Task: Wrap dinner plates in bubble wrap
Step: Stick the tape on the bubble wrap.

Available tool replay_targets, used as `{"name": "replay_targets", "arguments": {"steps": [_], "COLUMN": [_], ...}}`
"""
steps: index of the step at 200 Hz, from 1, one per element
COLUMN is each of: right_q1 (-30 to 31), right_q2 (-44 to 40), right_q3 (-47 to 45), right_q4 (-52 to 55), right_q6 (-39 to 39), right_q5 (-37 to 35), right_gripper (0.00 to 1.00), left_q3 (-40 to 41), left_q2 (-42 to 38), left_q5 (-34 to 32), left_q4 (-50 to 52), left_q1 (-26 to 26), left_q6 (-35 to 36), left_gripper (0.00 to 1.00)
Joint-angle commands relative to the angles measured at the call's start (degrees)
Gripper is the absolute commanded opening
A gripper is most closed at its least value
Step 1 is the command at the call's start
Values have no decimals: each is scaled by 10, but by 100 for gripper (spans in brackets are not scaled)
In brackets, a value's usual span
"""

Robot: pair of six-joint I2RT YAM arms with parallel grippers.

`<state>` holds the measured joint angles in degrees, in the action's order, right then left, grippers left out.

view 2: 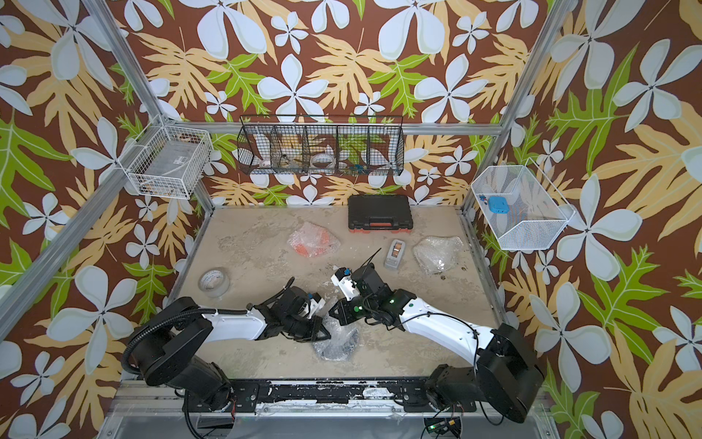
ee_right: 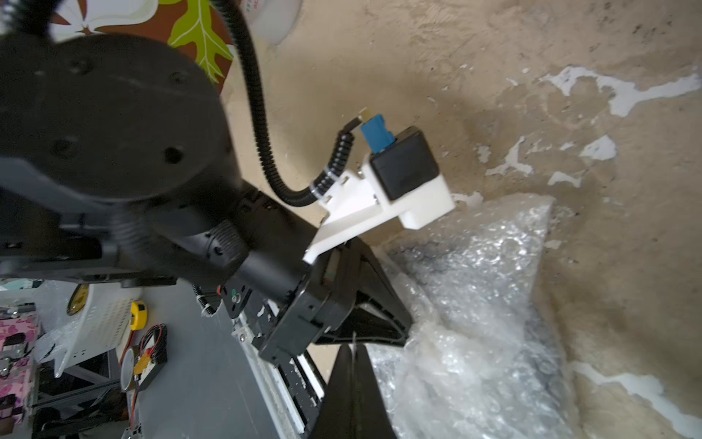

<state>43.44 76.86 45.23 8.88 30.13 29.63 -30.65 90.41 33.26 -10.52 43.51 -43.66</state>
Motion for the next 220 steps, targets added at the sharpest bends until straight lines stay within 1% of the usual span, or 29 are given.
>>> {"name": "replay_targets", "arguments": {"steps": [1,53,102,115,157,208,220], "right_q1": [-7,-11,-11,-11,-9,-10,-9], "right_q2": [28,119,177,188,183,167,168], "right_q3": [4,13,-6,-12,-20,6,24], "right_q4": [-44,-101,-160,-172,-191,-167,-143], "right_q6": [-39,-71,-92,-96,-101,-103,-106], "right_q5": [2,0,-76,-97,-182,-257,-274], "right_gripper": [0,0,0,4,26,44,46], "left_q3": [7,14,29,30,38,49,50], "left_q2": [4,9,11,13,30,42,42], "left_q5": [-11,-8,-10,-10,-19,-13,-14], "left_q4": [61,61,65,69,83,81,81], "left_q1": [1,1,1,1,1,1,1], "left_q6": [-9,-9,-10,-10,-13,-13,-14], "left_gripper": [2,2,2,2,2,2,2]}}
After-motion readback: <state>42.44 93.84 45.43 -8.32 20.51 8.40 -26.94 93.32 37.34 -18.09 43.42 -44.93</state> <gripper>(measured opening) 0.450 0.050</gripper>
